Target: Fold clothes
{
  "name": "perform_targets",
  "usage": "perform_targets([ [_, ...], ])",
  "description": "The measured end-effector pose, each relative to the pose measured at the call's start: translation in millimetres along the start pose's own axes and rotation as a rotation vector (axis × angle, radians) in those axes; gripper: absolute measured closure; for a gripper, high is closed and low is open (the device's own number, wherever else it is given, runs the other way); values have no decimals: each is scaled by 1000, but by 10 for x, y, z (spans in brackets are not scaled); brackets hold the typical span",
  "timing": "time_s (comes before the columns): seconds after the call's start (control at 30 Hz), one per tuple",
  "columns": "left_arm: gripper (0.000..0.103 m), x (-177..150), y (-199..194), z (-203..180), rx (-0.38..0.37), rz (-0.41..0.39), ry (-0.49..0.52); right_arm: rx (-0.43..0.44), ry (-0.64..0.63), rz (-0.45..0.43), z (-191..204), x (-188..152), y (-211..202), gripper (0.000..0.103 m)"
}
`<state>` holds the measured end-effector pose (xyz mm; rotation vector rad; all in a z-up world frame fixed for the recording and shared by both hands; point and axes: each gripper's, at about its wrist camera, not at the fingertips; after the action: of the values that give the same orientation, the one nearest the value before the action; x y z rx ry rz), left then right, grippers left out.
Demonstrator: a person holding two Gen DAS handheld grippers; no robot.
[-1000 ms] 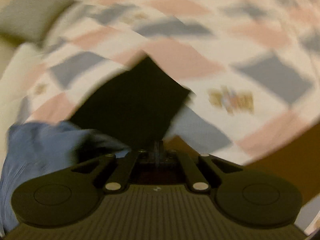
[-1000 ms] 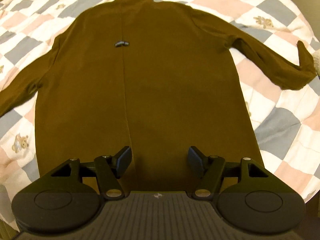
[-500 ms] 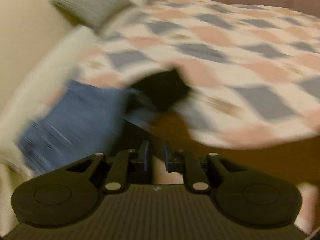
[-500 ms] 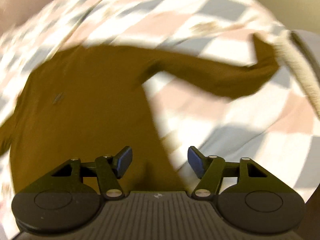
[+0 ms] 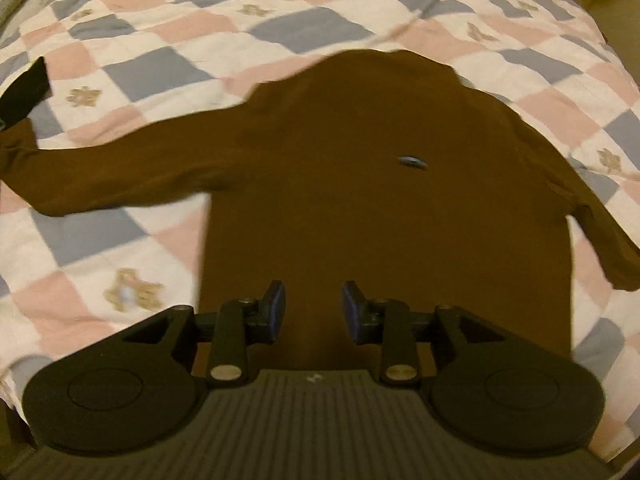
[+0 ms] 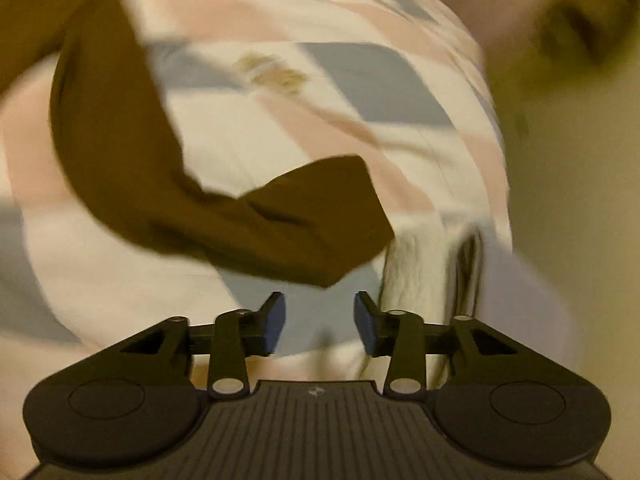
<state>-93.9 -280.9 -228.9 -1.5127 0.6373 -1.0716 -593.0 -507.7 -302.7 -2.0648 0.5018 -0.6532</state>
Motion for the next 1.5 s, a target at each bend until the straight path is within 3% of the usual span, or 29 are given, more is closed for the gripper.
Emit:
perform_targets([
  [0.03,74,2,3,-101,6,2,7,-25,-91,-21,52,-23,105,52],
  [0.13,71,18,-6,-311,31,4,29,-62,-335,-38,247,-7,451,54],
  [0.17,71,27,-8,-356,38,7,34,-37,-409,-27,281,-4,510,64],
  [0.23,71,61,3,-394,55,10,39,32,-550,-3,326,-1,588,100],
  [0.27,71,70,-12,-402,64,7,37,67,-554,-1,262,60,538,101],
  [0.47,71,143,-30,-360,79,17,-12,289,-255,-58,-708,937,-100,97],
  [0.5,71,165,-22,-360,75,18,-21,326,-206,-59,-883,1126,-151,89],
  [0.57,70,200,-10,-382,68,14,-23,402,-35,-63,-1211,1457,-85,27],
  [0.6,70,212,-6,-399,67,11,-17,403,71,-91,-1366,1590,-32,24],
  [0.67,67,213,-1,-423,72,6,-3,379,319,-118,-1656,1700,135,34],
  [0.77,66,164,35,-390,73,25,-16,480,626,-126,-1837,1372,376,36],
  [0.87,66,104,126,-329,77,69,-51,504,747,-58,-1660,863,608,38],
  [1.0,66,74,240,-324,84,116,-69,468,782,-30,-1271,296,834,40],
  [1.1,66,80,290,-408,85,127,-41,411,725,-3,-1026,250,929,51],
  [1.17,66,90,315,-472,86,132,-20,397,722,-44,-979,447,974,52],
  [1.23,66,100,326,-533,84,132,-7,400,746,-150,-1014,731,971,52],
  [1.37,65,107,278,-607,85,114,6,481,706,-324,-1135,1360,853,50],
  [1.43,63,96,232,-586,76,99,-7,455,610,-312,-1156,1475,854,48],
  [1.5,63,80,216,-542,76,97,-30,476,580,-235,-1194,1426,1007,47],
])
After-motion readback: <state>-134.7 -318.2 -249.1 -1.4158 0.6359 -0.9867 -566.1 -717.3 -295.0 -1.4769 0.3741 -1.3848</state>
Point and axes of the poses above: each gripper's, at about its wrist camera, not at the fingertips, and y roughly the way its jaws point, z to its left, x to its top, and after that the axes turned 3 degrees about z, right-handed
